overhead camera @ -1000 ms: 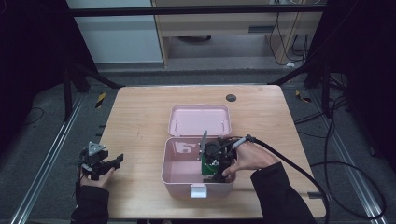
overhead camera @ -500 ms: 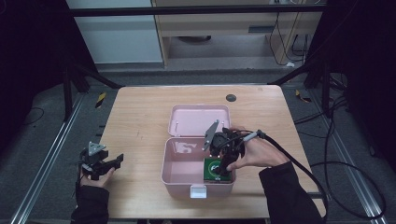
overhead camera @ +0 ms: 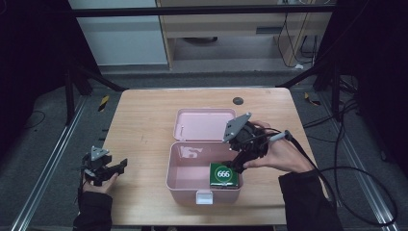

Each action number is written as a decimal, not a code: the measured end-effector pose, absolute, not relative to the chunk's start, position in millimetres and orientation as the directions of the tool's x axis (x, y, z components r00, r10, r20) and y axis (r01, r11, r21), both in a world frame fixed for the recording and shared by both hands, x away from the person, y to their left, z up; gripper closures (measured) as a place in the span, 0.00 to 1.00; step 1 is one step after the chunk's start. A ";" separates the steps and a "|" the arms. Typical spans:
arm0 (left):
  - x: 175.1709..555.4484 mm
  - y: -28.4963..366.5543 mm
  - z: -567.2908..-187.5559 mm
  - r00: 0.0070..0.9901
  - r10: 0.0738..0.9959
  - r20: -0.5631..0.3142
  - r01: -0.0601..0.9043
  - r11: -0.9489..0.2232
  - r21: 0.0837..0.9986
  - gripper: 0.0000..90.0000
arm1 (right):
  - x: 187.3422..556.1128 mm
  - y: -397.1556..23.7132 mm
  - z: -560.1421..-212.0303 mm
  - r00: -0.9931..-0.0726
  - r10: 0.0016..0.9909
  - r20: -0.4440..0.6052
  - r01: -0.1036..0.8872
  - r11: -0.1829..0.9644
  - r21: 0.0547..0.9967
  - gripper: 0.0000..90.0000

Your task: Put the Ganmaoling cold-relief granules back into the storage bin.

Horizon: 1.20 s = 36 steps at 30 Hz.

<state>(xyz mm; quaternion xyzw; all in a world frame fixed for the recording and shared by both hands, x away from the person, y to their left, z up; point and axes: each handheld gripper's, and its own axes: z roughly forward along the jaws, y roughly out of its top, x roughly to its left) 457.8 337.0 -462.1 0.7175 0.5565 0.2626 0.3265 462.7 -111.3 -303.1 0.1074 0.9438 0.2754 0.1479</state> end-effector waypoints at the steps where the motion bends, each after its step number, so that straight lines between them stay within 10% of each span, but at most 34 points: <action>1: 457.7 337.0 -462.0 0.243 0.970 0.013 0.626 -0.167 0.761 0.38 | 462.7 -111.3 -303.1 -0.933 0.284 -0.220 0.121 0.825 0.552 0.13; 36: 457.1 334.9 -461.5 0.250 0.968 0.014 0.625 -0.172 0.762 0.39 | 459.3 -236.9 -372.1 -0.568 0.818 -0.091 0.416 0.380 0.826 0.06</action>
